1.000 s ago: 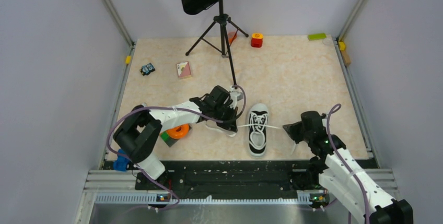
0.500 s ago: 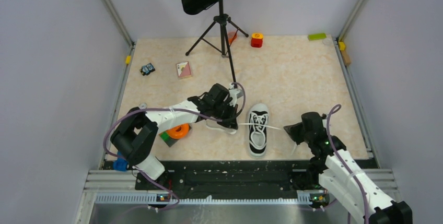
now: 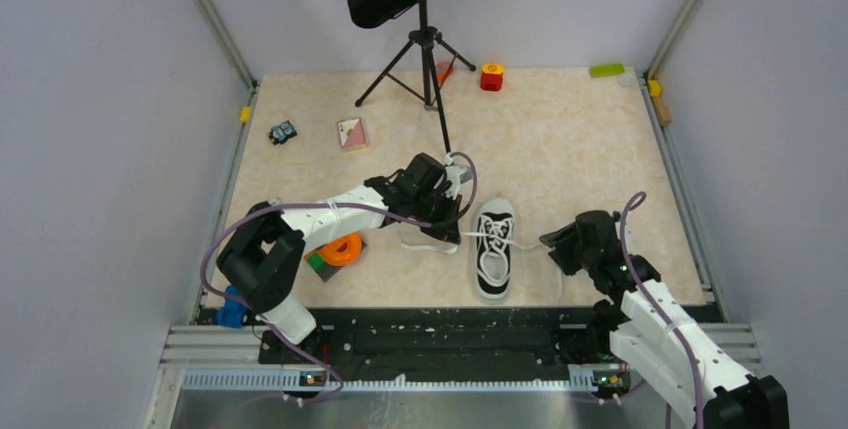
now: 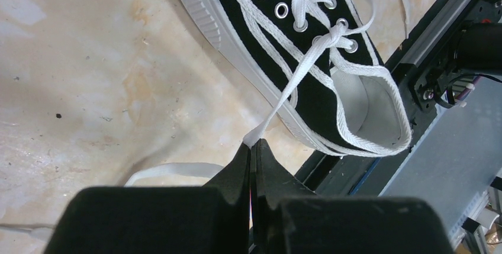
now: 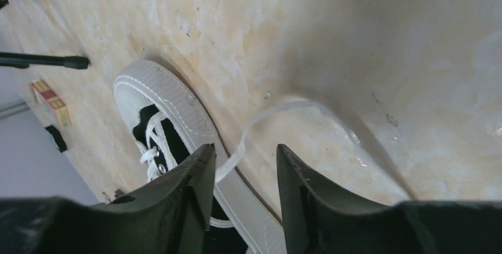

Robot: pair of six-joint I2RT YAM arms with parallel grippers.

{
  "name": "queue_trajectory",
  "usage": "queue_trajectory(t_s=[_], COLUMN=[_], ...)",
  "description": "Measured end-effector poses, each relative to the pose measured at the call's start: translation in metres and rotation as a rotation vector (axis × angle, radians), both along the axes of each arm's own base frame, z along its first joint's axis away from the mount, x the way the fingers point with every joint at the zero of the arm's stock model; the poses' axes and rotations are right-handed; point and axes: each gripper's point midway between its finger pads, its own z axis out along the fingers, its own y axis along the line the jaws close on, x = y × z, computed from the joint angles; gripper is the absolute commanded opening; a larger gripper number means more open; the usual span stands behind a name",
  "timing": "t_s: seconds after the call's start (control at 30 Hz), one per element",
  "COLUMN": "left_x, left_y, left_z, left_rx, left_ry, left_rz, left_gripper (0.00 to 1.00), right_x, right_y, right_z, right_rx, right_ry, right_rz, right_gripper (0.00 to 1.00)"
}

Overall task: Tie the shoes
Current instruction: Wrap the shoelace around the shoelace.

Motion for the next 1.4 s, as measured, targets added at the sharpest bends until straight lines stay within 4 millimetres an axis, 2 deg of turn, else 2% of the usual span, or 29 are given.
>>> queue_trajectory(t_s=[0.1,0.23,0.4,0.47,0.5,0.63,0.77,0.87,0.93,1.07,1.2,1.27,1.4], left_x=[-0.002,-0.003,-0.004,-0.005,-0.006,-0.01,-0.007,0.004,0.015,0.044,0.065,0.07,0.071], left_y=[0.002,0.003,0.003,0.002,0.001,-0.003,-0.003,0.003,0.016,0.055,0.092,0.112,0.152], left_z=[-0.001,-0.003,-0.003,-0.003,-0.002,0.003,0.007,0.017,0.029,0.064,0.097,0.104,0.106], left_rx=[0.008,0.014,0.016,0.01,0.003,-0.029,-0.05,-0.09,-0.137,-0.229,-0.286,-0.298,-0.306], left_ry=[0.008,0.014,0.022,0.028,0.034,0.065,0.083,0.077,0.061,-0.011,-0.09,-0.11,-0.123], left_rz=[0.0,0.0,-0.002,-0.007,-0.011,-0.016,0.006,0.061,0.126,0.302,0.488,0.583,0.762], left_gripper=[0.0,0.0,0.0,0.14,0.19,0.33,0.35,0.36,0.36,0.4,0.46,0.47,0.49], right_x=[-0.002,-0.006,0.003,0.011,0.017,0.034,0.055,0.056,0.054,0.044,0.029,0.024,0.017], right_y=[0.001,0.001,0.006,0.015,0.026,0.061,0.087,0.099,0.11,0.144,0.163,0.167,0.176], right_z=[0.003,0.013,0.054,0.07,0.082,0.107,0.126,0.135,0.14,0.136,0.105,0.09,0.063], right_rx=[-0.001,-0.018,-0.068,-0.078,-0.08,-0.11,-0.207,-0.29,-0.355,-0.509,-0.67,-0.744,-0.874], right_ry=[-0.012,-0.017,-0.13,-0.201,-0.263,-0.357,-0.447,-0.515,-0.55,-0.593,-0.564,-0.543,-0.503], right_rz=[0.015,0.053,0.167,0.245,0.327,0.612,0.843,0.971,1.065,1.293,1.513,1.602,1.782], right_gripper=[0.56,0.59,0.58,0.67,0.67,0.66,0.65,0.63,0.62,0.61,0.59,0.59,0.59])
